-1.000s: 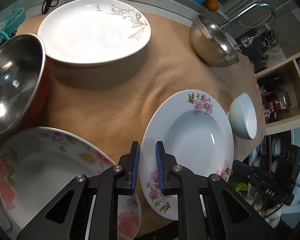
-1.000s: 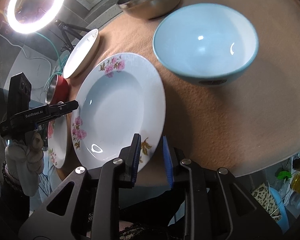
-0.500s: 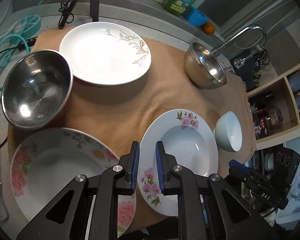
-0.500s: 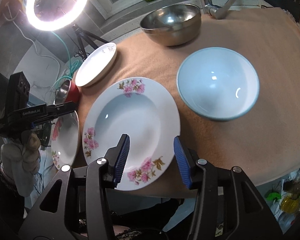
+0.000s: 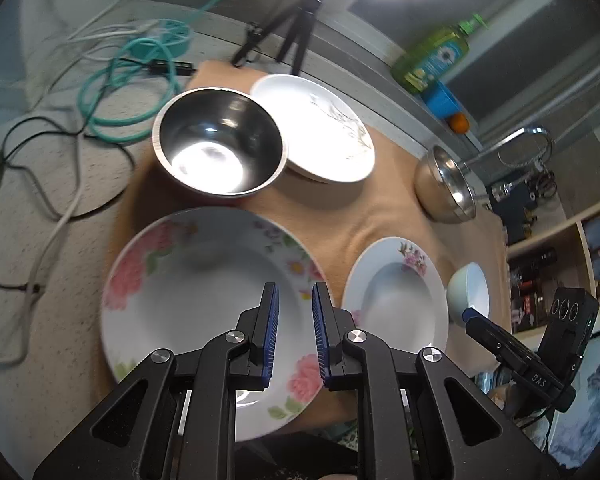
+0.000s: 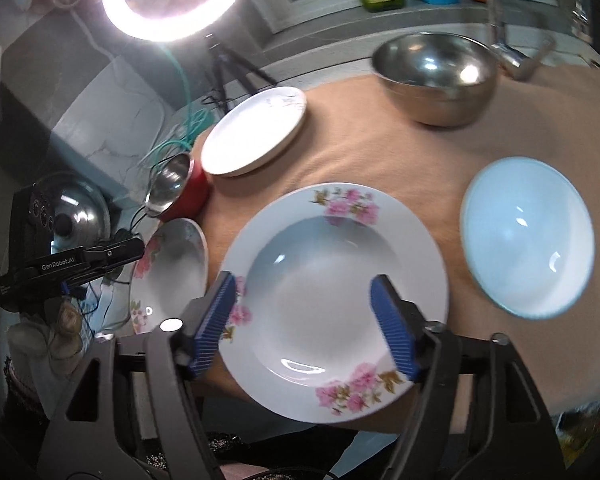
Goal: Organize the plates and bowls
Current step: 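Grasp the pink-rose deep plate rim with the left tool and lift it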
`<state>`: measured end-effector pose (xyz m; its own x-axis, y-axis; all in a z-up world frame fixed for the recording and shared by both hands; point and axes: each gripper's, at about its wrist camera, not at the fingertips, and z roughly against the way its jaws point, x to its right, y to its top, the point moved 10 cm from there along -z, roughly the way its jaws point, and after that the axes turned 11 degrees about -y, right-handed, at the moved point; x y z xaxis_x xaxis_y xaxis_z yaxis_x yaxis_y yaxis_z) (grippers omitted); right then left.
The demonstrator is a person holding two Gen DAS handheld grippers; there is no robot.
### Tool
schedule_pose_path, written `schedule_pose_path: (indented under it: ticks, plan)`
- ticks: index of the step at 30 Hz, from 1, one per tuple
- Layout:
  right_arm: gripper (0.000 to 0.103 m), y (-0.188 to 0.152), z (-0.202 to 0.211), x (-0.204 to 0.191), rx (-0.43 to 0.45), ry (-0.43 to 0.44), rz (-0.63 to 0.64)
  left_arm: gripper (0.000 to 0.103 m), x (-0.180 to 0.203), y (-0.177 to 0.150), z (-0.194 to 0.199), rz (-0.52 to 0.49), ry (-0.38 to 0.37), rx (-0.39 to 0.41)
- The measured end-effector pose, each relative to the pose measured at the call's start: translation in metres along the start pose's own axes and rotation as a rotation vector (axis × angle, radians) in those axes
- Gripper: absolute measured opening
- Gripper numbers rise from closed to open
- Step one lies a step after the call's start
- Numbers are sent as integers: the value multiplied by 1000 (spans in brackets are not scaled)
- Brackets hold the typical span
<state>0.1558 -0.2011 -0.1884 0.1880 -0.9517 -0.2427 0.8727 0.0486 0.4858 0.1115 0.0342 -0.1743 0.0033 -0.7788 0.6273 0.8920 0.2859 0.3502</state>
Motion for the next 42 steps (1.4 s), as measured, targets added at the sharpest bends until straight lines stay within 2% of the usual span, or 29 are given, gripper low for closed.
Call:
schedule_pose_path:
  ticks: [3, 12, 14, 16, 20, 22, 26, 30, 42]
  plan:
    - [76, 5, -6, -19, -10, 9, 67, 27, -15, -5, 14, 42, 23, 45]
    - [74, 11, -31, -69, -60, 67, 217, 28, -59, -25, 47, 143, 103, 131]
    - [64, 10, -38, -80, -76, 84, 250, 28, -68, -30, 51, 170, 110, 142]
    - [47, 8, -47, -89, -96, 95, 274, 28, -77, -36, 53, 194, 118, 148]
    - [41, 5, -63, -101, -144, 125, 285, 28, -91, -43, 55, 237, 116, 157]
    - [32, 4, -70, -108, -165, 132, 296, 28, -95, -46, 56, 246, 118, 160]
    - [31, 4, -82, -117, -177, 121, 329, 28, -100, -47, 57, 265, 110, 166]
    - [25, 4, -92, -123, -198, 118, 348, 25, -102, -48, 55, 272, 100, 162]
    - [22, -2, -115, -130, -248, 113, 359, 25, -106, -51, 42, 298, 77, 129]
